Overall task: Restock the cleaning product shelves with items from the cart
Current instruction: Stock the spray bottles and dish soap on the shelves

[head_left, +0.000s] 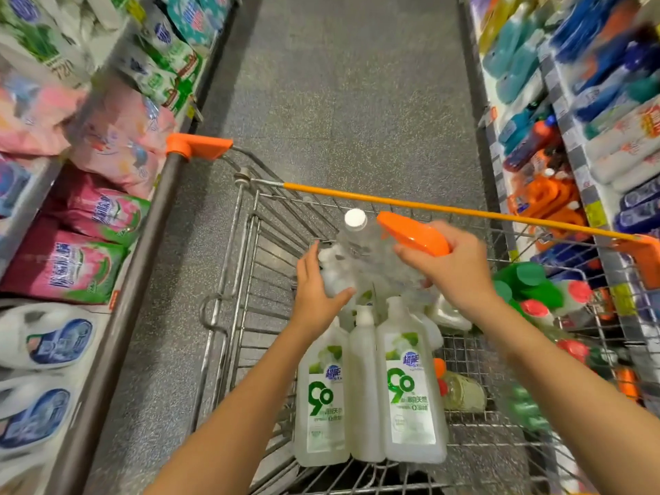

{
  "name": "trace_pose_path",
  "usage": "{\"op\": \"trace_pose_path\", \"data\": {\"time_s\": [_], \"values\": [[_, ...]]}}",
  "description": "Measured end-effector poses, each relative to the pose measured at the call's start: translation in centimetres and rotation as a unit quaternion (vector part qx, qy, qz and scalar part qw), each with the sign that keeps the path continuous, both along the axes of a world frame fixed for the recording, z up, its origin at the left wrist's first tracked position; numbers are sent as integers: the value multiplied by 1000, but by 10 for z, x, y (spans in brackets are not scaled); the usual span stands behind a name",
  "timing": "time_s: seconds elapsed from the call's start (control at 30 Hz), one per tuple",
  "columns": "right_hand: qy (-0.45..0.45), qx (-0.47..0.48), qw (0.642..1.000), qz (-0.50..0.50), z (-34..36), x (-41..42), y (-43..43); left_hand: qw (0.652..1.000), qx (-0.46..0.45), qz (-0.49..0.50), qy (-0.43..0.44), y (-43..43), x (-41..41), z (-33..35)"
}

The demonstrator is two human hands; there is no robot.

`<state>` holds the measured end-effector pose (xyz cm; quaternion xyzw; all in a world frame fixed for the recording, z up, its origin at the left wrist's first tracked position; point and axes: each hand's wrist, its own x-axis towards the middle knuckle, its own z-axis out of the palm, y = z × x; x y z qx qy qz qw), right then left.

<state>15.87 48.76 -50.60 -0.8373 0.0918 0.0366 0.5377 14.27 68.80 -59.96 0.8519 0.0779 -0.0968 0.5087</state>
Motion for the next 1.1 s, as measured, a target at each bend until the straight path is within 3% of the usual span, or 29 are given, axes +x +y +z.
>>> {"op": "trace_pose_path", "data": {"time_s": [0.13,0.27,0.47,0.53,0.6,0.67,0.83,0.93,1.1], "values": [[19,82,996,16,56,-5,-28,997,-46,-53,24,-5,13,28],[46,155,987,-10,83,-16,-49,968,-170,-166,77,-20,10,49],[11,205,978,-42,99,-34,-86,975,-217,-43,-28,-64,-23,75],[-8,149,988,-23,98,-53,-102,968,-250,-7,-32,-71,-31,82],[30,79,996,16,85,-82,-112,966,-257,-5,-26,-79,-37,89],[63,82,994,47,69,-114,-116,965,-259,-27,-29,-90,-44,99],[-11,87,995,-52,70,-169,-133,969,-235,-68,-32,-120,-68,118],[-46,140,987,-68,83,-199,-146,969,-231,-91,-21,-143,-89,132],[-105,153,971,-151,97,-271,-188,956,-217,-186,-65,-200,-121,153]]}}
